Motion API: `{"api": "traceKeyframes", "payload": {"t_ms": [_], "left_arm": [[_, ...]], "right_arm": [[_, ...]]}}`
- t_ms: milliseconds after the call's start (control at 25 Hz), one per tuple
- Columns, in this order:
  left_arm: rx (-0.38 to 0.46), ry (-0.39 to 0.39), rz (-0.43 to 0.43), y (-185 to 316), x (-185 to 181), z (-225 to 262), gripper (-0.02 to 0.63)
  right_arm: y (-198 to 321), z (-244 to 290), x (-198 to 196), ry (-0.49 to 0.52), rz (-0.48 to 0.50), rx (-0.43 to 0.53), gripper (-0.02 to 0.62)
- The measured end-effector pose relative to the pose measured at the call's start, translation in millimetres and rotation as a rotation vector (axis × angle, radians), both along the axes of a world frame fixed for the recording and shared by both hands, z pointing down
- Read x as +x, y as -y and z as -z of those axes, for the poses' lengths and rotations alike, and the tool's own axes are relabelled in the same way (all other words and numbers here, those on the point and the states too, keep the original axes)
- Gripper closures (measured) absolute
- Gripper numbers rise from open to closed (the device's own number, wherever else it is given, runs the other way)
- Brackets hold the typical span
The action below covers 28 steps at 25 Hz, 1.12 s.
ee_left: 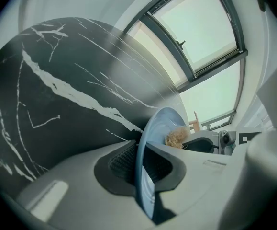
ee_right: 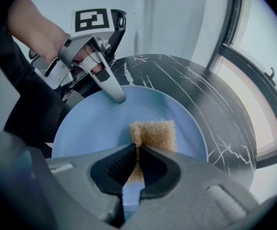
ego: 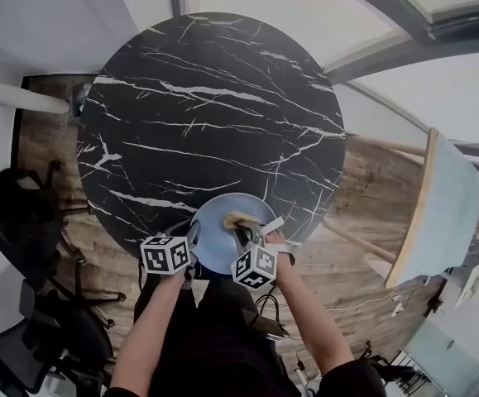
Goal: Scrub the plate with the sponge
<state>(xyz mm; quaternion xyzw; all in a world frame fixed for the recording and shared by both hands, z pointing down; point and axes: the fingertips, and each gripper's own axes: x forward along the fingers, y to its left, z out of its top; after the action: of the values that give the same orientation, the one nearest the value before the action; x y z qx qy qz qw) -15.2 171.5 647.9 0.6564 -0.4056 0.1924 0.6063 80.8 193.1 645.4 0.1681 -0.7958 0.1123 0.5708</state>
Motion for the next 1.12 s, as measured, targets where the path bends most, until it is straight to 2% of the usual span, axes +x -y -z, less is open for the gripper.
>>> {"api": "traceKeyframes", "payload": {"t_ms": [200, 600, 800, 880, 960, 1000, 1120], "left_arm": [[-0.002, -0.001, 0.005, 0.4, 0.3, 0.0, 0.574], [-0.001, 0.006, 0.001, 1.1, 0.7, -0.2, 0.569], [0.012, 0.012, -0.026, -0.4, 2.7, 0.1, 0.569], [0.025, 0.025, -0.073, -1.3, 6.0, 0.5, 0.571], [0.042, 0.043, -0.123, -3.4, 8.8, 2.0, 0.574], [0.050, 0.050, -0.145, -4.2, 10.1, 2.7, 0.577], [0.054, 0.040, -0.164, -3.1, 11.6, 2.8, 0.580]], "right_arm": [[-28.8, -0.1, -5.0, 0.009, 0.029, -0.038, 0.574], [-101.2, -1.2, -12.6, 0.041, 0.081, -0.172, 0.574], [-132.9, -2.3, -13.4, 0.056, 0.153, -0.235, 0.574], [-140.5, 0.2, -12.2, 0.051, 0.246, -0.255, 0.574], [-142.1, 12.7, -10.9, 0.067, 0.376, -0.250, 0.574], [-136.5, 22.7, -11.3, 0.098, 0.403, -0.244, 0.574], [-90.5, 49.0, -11.7, 0.173, 0.377, -0.206, 0.574]]}}
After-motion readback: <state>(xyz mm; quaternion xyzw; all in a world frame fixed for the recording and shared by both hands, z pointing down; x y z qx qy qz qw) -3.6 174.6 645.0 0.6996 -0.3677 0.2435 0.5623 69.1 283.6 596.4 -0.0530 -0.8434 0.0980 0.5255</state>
